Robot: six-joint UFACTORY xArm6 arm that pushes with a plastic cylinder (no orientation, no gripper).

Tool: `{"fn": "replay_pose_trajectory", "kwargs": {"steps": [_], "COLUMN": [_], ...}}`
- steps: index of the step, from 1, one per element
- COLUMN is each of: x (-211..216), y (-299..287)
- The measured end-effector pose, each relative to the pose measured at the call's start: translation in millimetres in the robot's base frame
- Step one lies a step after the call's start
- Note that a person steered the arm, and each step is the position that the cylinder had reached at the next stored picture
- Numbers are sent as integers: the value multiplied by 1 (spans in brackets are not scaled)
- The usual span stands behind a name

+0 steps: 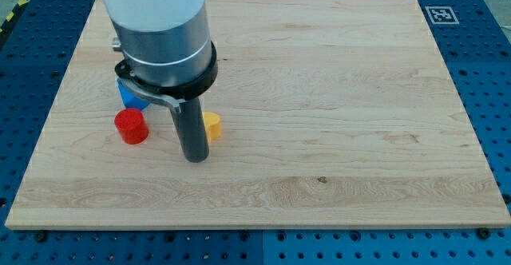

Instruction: Slide the yellow heart towards the top

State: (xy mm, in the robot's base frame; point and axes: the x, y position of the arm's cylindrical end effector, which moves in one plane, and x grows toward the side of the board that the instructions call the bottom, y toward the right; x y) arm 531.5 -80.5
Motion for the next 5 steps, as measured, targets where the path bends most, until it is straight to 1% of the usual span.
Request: {"fn": "replay_pose_trajectory", "kwargs": {"steps": [2,4,5], "x": [-52,-117,-131], "y": [21,60,74]}}
